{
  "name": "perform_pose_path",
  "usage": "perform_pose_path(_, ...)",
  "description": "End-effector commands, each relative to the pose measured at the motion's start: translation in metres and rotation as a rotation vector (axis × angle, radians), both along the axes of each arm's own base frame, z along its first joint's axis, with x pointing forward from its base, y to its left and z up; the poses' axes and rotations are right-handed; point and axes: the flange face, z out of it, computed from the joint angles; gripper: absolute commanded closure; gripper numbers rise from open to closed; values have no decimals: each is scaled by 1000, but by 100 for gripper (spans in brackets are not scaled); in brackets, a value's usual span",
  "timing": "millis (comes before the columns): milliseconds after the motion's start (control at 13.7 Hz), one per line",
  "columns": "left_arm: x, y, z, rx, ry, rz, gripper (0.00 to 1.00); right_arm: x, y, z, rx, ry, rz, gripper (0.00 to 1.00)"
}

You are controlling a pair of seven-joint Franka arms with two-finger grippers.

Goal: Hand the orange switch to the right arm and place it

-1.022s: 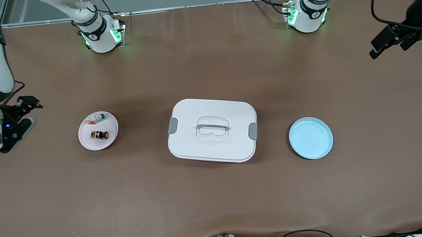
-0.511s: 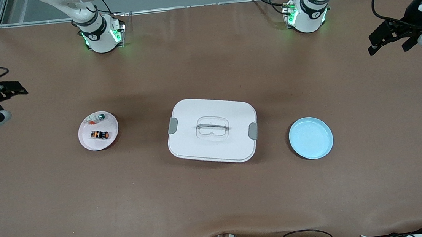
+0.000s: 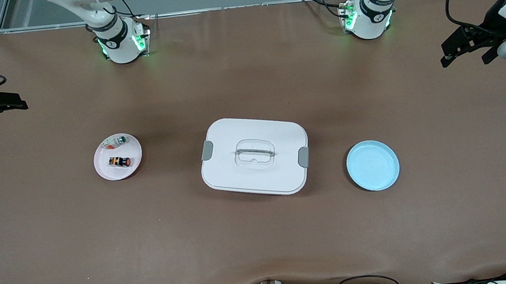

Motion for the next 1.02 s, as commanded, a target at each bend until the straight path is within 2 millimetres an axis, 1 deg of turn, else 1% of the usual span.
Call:
perform_pose_path(0,3,-2,2,18,-14,-16,0,0,14,34,-68,-75,-158,0)
perform_pose_path(146,2,-1,2,19,-16,-15,0,2,11,57,-75,-134,-209,0)
perform_pose_path(365,2,-1,2,19,-18,-15,0,0,11,60,-71,-132,-216,0)
perform_pose_path(584,2,-4,2,27,-17,-24,0,-11,5,87,-47,-171,-207,0)
perform_pose_path(657,2,-3,2,32,-17,-24,0,-18,8,95,-33,-174,-200,0)
perform_pose_path(730,2,-3,2,32,-17,-24,0,-20,9,100,-29,-185,-198,0)
perform_pose_path(803,3,-3,1,32,-16,-24,0,-21,7,99,-28,-179,-201,0)
perform_pose_path(876,2,-3,2,32,-17,-24,0,-20,3,98,-11,-177,-203,0)
perform_pose_path(949,2,-3,2,32,-17,-24,0,-21,-5,97,27,-176,-200,0)
